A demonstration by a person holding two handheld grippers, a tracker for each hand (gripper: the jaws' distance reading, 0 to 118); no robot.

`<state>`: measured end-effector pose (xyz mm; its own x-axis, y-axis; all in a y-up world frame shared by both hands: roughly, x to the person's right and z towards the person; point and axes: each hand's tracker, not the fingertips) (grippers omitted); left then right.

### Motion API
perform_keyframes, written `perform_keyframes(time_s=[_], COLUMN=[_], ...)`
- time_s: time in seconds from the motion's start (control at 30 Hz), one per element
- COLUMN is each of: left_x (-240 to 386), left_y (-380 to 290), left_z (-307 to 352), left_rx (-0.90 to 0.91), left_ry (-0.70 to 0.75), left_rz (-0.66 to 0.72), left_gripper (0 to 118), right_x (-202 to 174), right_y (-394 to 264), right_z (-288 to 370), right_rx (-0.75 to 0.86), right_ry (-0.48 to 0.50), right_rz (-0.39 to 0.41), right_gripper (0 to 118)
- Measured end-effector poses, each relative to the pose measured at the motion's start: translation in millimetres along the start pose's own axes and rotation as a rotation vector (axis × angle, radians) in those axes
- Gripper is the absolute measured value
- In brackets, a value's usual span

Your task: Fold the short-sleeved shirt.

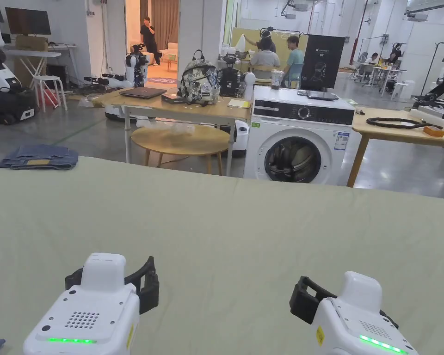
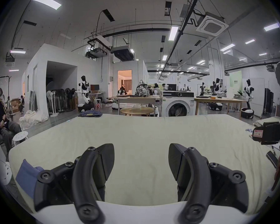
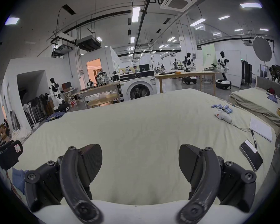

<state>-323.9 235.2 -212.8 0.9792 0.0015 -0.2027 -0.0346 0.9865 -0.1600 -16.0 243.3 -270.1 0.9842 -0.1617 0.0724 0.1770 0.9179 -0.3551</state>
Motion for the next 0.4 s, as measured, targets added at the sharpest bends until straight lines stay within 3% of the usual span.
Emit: perform_keyframes(time_s=[0.4], left_x=[7.0], left_y=[-6.4], left_z=[1.3], left_rx=[-0.017], left_ry=[-0.010], left_rz=[0.019], left_gripper=[70], right_x=[-2.6], right_y=[-4.3], right_z=[7.2], right_rx=[-0.008], right_ry=[-0.030], right_rz=[0.028], right_gripper=[98])
